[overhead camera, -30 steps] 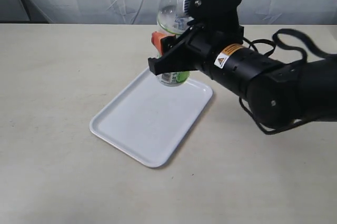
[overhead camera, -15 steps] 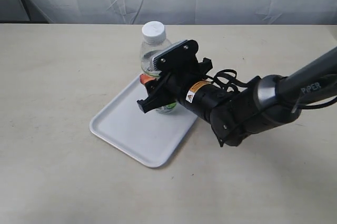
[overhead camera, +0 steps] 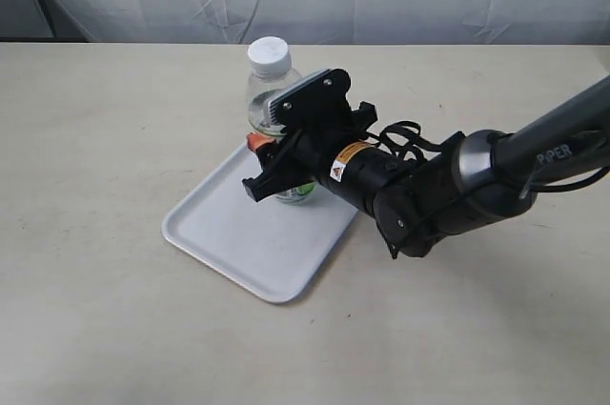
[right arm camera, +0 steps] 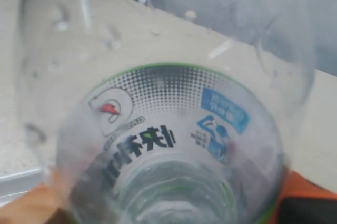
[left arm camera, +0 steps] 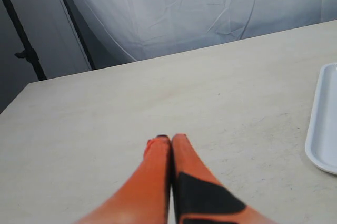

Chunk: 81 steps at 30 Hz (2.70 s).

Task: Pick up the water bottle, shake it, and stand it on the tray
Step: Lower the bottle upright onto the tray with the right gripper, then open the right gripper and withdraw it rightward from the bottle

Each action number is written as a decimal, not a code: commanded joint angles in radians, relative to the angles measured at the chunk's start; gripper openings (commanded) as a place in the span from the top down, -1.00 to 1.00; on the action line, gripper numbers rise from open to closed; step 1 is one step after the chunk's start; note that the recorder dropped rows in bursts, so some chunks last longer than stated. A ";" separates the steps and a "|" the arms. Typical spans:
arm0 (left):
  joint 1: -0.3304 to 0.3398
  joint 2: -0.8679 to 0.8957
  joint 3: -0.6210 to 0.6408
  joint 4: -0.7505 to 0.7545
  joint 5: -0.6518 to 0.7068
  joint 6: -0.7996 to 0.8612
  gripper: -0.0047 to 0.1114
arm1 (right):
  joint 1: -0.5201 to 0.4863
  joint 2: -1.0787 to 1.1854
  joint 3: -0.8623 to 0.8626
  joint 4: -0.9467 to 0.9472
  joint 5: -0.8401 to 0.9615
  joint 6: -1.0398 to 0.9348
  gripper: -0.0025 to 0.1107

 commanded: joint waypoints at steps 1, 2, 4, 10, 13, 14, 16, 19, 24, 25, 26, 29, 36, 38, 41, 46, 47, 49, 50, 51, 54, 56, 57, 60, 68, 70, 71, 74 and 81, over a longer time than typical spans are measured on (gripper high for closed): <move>0.000 -0.005 0.004 -0.002 -0.013 -0.004 0.91 | -0.002 -0.003 -0.003 0.015 0.027 0.012 -0.19; 0.000 -0.005 0.004 -0.002 -0.013 -0.004 0.91 | -0.002 -0.003 -0.003 0.017 0.030 0.012 -0.24; 0.000 -0.005 0.004 -0.002 -0.013 -0.004 0.91 | -0.002 -0.003 -0.003 0.017 0.041 0.012 -0.25; 0.000 -0.005 0.004 -0.002 -0.013 -0.004 0.91 | -0.002 -0.027 -0.003 0.017 0.113 0.031 -0.25; 0.000 -0.005 0.004 -0.002 -0.013 -0.004 0.91 | -0.002 -0.050 -0.003 0.018 0.146 0.036 -0.25; 0.000 -0.005 0.004 -0.002 -0.013 -0.004 0.91 | -0.002 -0.056 -0.003 0.022 0.154 0.036 -0.25; 0.000 -0.005 0.004 -0.002 -0.013 -0.004 0.91 | -0.002 -0.067 -0.003 0.022 0.165 0.036 -0.25; 0.000 -0.005 0.004 -0.002 -0.013 -0.004 0.91 | -0.002 -0.080 -0.003 0.031 0.206 0.036 -0.25; 0.000 -0.005 0.004 -0.002 -0.013 -0.004 0.91 | -0.002 -0.101 -0.003 0.074 0.286 0.036 -0.25; 0.000 -0.005 0.004 -0.002 -0.013 -0.004 0.91 | -0.002 -0.103 -0.003 0.074 0.294 0.036 -0.25; 0.000 -0.005 0.004 -0.002 -0.013 -0.004 0.91 | -0.002 -0.103 -0.003 0.074 0.301 0.036 -0.25; 0.000 -0.005 0.004 -0.002 -0.013 -0.004 0.91 | -0.002 -0.105 -0.003 0.074 0.313 0.036 -0.25; 0.000 -0.005 0.004 -0.002 -0.013 -0.004 0.91 | -0.002 -0.105 -0.003 0.074 0.371 0.036 -0.25; 0.000 -0.005 0.004 -0.002 -0.013 -0.004 0.91 | -0.002 -0.105 -0.003 0.074 0.382 0.036 -0.25; 0.000 -0.005 0.004 -0.002 -0.013 -0.002 0.91 | -0.002 -0.108 -0.003 0.074 0.407 0.036 -0.25; 0.000 -0.005 0.004 -0.002 -0.013 -0.002 0.91 | -0.002 -0.137 -0.003 0.074 0.494 0.036 -0.25; 0.000 -0.005 0.004 -0.002 -0.013 -0.002 0.91 | -0.002 -0.145 -0.003 0.074 0.513 0.036 -0.25; 0.000 -0.005 0.004 -0.002 -0.013 -0.002 0.91 | -0.002 -0.155 -0.003 0.074 0.545 0.036 -0.25; 0.000 -0.005 0.004 -0.002 -0.013 -0.002 0.91 | -0.002 -0.160 -0.003 0.074 0.568 0.036 -0.25; 0.000 -0.005 0.004 -0.002 -0.013 -0.002 0.91 | -0.002 -0.164 -0.003 0.074 0.586 0.036 -0.25; 0.000 -0.005 0.004 -0.002 -0.013 -0.002 0.91 | -0.002 -0.179 -0.003 0.072 0.676 0.036 -0.23; 0.000 -0.005 0.004 -0.002 -0.013 -0.002 0.91 | -0.002 -0.185 -0.003 0.059 0.748 0.036 -0.13; 0.000 -0.005 0.004 -0.002 -0.013 -0.002 0.91 | -0.002 -0.193 -0.003 0.051 0.783 0.036 -0.02; 0.000 -0.005 0.004 -0.002 -0.013 -0.002 0.91 | -0.002 -0.210 -0.001 0.040 0.879 0.036 0.52; 0.000 -0.005 0.004 -0.002 -0.013 -0.004 0.91 | -0.002 -0.325 -0.001 0.040 1.050 0.081 0.97; 0.000 -0.005 0.004 -0.002 -0.013 -0.004 0.91 | -0.002 -0.368 -0.001 0.032 1.107 0.098 0.97; 0.000 -0.005 0.004 -0.002 -0.013 -0.004 0.91 | -0.002 -0.395 -0.001 0.017 1.141 0.116 0.97; 0.000 -0.005 0.004 -0.002 -0.013 -0.004 0.91 | -0.002 -0.484 0.015 -0.061 1.231 0.191 0.97; 0.000 -0.005 0.004 -0.002 -0.013 -0.004 0.91 | -0.002 -0.736 0.152 -0.730 1.553 1.109 0.97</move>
